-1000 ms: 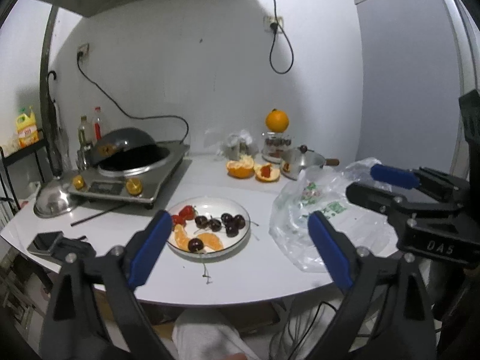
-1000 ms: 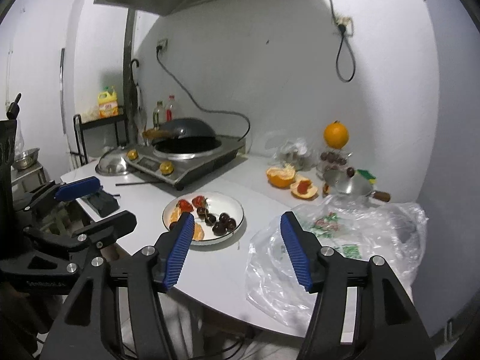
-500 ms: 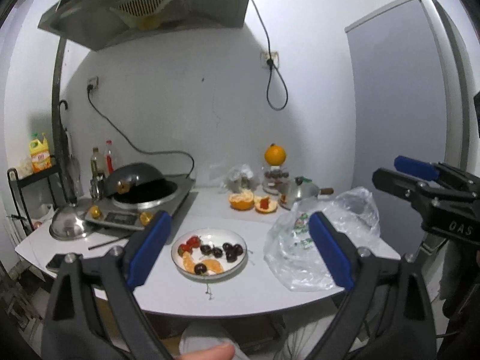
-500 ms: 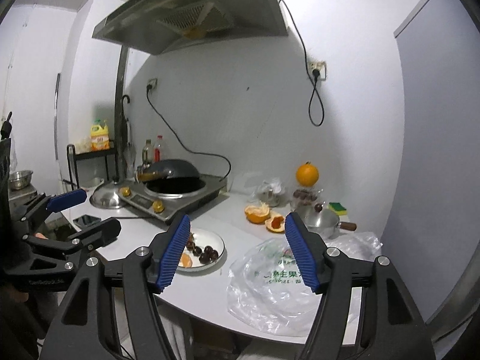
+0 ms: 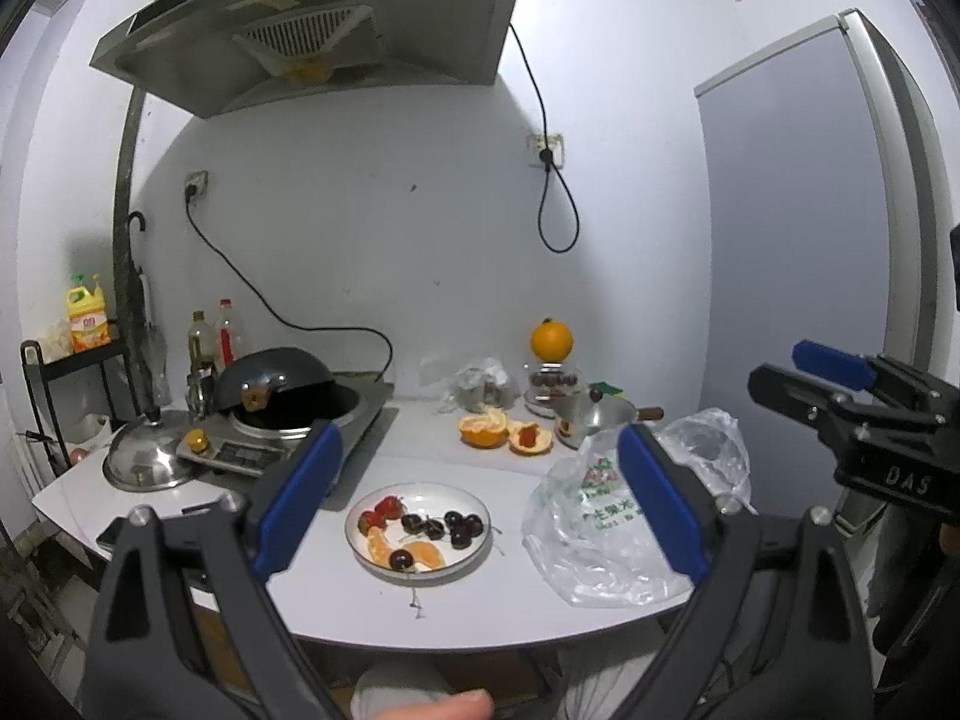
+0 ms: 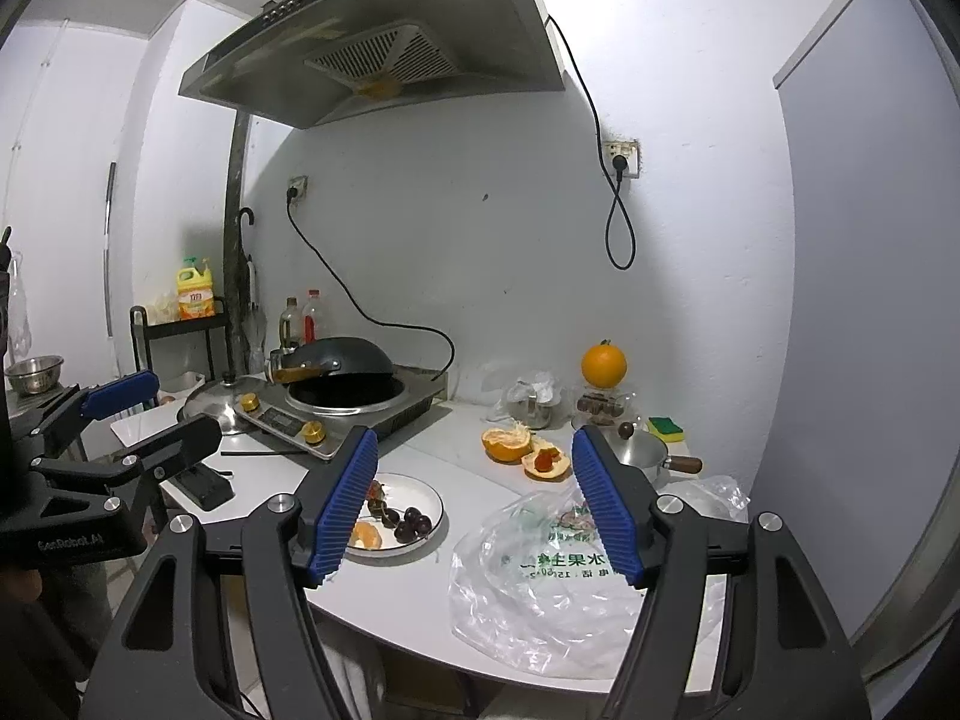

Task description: Organize fruits

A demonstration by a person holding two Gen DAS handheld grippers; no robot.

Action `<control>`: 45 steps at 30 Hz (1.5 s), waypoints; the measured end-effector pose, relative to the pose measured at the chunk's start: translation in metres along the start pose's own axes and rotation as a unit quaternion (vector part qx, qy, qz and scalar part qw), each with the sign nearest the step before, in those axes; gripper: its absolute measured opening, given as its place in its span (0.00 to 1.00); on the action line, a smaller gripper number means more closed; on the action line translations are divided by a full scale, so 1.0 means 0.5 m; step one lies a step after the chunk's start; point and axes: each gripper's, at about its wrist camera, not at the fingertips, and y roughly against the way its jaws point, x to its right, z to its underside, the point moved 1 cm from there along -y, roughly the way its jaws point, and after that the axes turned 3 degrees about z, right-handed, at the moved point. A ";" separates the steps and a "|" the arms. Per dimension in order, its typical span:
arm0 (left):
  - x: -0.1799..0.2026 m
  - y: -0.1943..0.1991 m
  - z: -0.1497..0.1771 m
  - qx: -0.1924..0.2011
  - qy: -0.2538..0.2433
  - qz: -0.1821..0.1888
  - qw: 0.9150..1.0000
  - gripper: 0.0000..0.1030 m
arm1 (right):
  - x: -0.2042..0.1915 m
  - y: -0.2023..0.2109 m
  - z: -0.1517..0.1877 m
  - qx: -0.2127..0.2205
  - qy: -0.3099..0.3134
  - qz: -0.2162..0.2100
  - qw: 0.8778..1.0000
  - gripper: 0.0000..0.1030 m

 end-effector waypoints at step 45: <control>0.007 0.000 0.005 0.000 0.004 -0.012 1.000 0.91 | -0.005 -0.008 0.000 -0.001 -0.004 0.000 1.000 0.69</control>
